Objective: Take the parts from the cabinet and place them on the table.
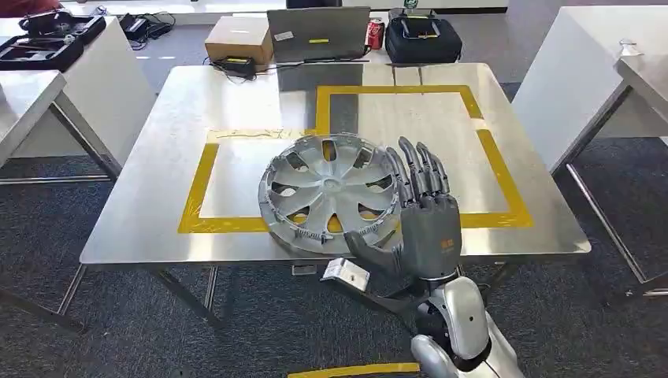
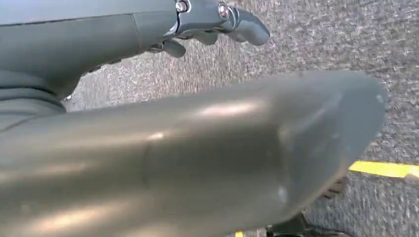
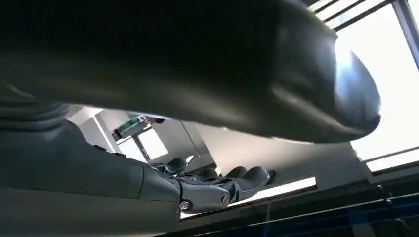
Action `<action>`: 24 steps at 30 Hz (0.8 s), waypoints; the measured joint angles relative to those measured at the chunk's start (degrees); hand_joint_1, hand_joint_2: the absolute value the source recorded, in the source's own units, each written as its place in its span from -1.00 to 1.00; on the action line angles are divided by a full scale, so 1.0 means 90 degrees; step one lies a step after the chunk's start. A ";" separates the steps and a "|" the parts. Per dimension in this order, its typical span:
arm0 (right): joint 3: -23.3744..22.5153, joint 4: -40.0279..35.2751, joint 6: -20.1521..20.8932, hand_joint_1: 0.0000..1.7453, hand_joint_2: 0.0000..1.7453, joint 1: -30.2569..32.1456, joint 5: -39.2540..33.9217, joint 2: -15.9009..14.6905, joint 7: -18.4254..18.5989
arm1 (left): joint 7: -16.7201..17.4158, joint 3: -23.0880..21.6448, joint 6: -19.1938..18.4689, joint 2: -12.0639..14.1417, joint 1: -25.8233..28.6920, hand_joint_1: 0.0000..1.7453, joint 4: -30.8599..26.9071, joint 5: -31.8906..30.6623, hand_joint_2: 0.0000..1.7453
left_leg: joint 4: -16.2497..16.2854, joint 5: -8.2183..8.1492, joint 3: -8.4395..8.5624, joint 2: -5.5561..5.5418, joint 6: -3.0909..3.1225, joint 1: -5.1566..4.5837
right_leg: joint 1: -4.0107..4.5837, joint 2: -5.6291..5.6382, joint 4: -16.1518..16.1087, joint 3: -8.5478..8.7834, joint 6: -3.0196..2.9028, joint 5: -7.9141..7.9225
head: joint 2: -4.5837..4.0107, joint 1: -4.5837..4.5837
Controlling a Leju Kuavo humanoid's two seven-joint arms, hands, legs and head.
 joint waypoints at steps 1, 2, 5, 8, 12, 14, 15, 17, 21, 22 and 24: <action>0.0000 0.0000 -0.0002 -1.00 -1.00 -0.0002 -0.0002 0.0000 0.0005 | 0.0000 0.0000 0.0000 0.0007 -0.0009 -1.00 -0.0005 0.0000 -1.00 | 0.0001 0.0066 -0.0088 0.0006 0.0025 0.0003 | -0.0015 0.0000 0.0414 -0.0146 0.0026 -0.0386 | 0.0000 0.0013; 0.0000 0.0000 -0.0002 -1.00 -1.00 0.0007 -0.0012 -0.0002 0.0010 | 0.0002 0.0000 0.0000 0.0007 -0.0007 -1.00 -0.0002 -0.0002 -1.00 | 0.0004 0.0127 -0.0175 0.0008 0.0030 -0.0001 | -0.0029 0.0000 0.0908 -0.0298 0.0054 -0.0732 | 0.0000 0.0015; -0.0002 0.0027 -0.0017 -1.00 -1.00 0.0017 -0.0019 -0.0010 0.0019 | 0.0012 0.0002 0.0000 0.0007 0.0009 -1.00 -0.0002 -0.0002 -1.00 | 0.0031 0.0319 -0.0452 0.0021 0.0015 -0.0005 | -0.0030 0.0000 0.1594 -0.0318 0.0080 -0.0909 | 0.0000 0.0017; -0.0002 0.0027 -0.0036 -1.00 -1.00 0.0001 -0.0022 -0.0010 0.0002 | 0.0010 0.0002 0.0000 0.0003 0.0006 -1.00 -0.0002 -0.0002 -1.00 | 0.0095 0.0488 -0.0700 0.0021 -0.0034 -0.0005 | -0.0023 -0.0004 0.0319 0.0692 0.0022 -0.0365 | 0.0000 0.0017; -0.0002 0.0027 -0.0085 -1.00 -1.00 0.0002 -0.0015 -0.0010 0.0010 | 0.0010 0.0005 0.0000 0.0000 0.0006 -1.00 -0.0002 -0.0017 -1.00 | 0.0074 0.0696 -0.0728 0.0021 -0.0203 -0.0001 | 0.0054 0.0004 -0.0330 0.0993 -0.0137 -0.0505 | 0.0000 0.0029; -0.0002 0.0027 -0.0092 -1.00 -1.00 0.0002 -0.0005 -0.0007 0.0012 | 0.0010 0.0007 0.0000 0.0010 0.0019 -1.00 0.0000 -0.0019 -1.00 | 0.0039 0.0751 -0.0771 0.0001 -0.0294 0.0021 | 0.0009 -0.0017 -0.0393 0.0901 -0.0253 -0.0327 | 0.0000 0.0039; -0.0002 0.0027 -0.0090 -1.00 -1.00 -0.0005 -0.0002 -0.0003 0.0021 | 0.0010 0.0007 0.0000 0.0005 0.0026 -1.00 0.0000 -0.0019 -1.00 | 0.0176 0.0470 -0.0853 -0.0017 -0.0329 0.0023 | 0.0002 -0.0022 -0.0393 0.0820 -0.0295 -0.0252 | 0.0000 0.0018; -0.0002 0.0027 -0.0092 -1.00 -1.00 0.0014 -0.0012 0.0002 0.0019 | 0.0012 0.0007 0.0000 -0.0010 0.0030 -1.00 0.0005 -0.0019 -1.00 | 0.0976 -0.0374 -0.1091 -0.0030 -0.0384 0.0046 | -0.0002 -0.0024 -0.0393 0.0642 -0.0334 -0.0098 | 0.0000 -0.0022; -0.0002 0.0027 -0.0097 -1.00 -1.00 0.0048 -0.0029 0.0000 0.0002 | 0.0012 0.0007 0.0000 -0.0002 0.0027 -1.00 0.0005 -0.0036 -1.00 | 0.1876 -0.0415 -0.0938 -0.0029 -0.0443 0.0071 | -0.0015 -0.0029 -0.0370 0.0272 -0.0270 0.0205 | 0.0000 -0.0024; -0.0002 0.0027 -0.0097 -1.00 -1.00 0.0050 -0.0032 -0.0002 0.0005 | 0.0012 0.0007 0.0000 -0.0002 0.0026 -1.00 0.0005 -0.0041 -1.00 | 0.1544 -0.0216 -0.0634 -0.0028 -0.0442 0.0083 | -0.0025 -0.0028 -0.0361 0.0186 -0.0247 0.0263 | 0.0000 -0.0022; -0.0017 0.0027 -0.0102 -1.00 -1.00 0.0048 -0.0039 -0.0005 0.0051 | 0.0012 0.0007 0.0000 -0.0005 0.0004 -1.00 0.0000 -0.0061 -1.00 | 0.0378 -0.0295 0.0236 -0.0047 -0.0439 0.0109 | -0.0031 -0.0027 -0.0322 0.0067 -0.0169 0.0373 | 0.0000 -0.0026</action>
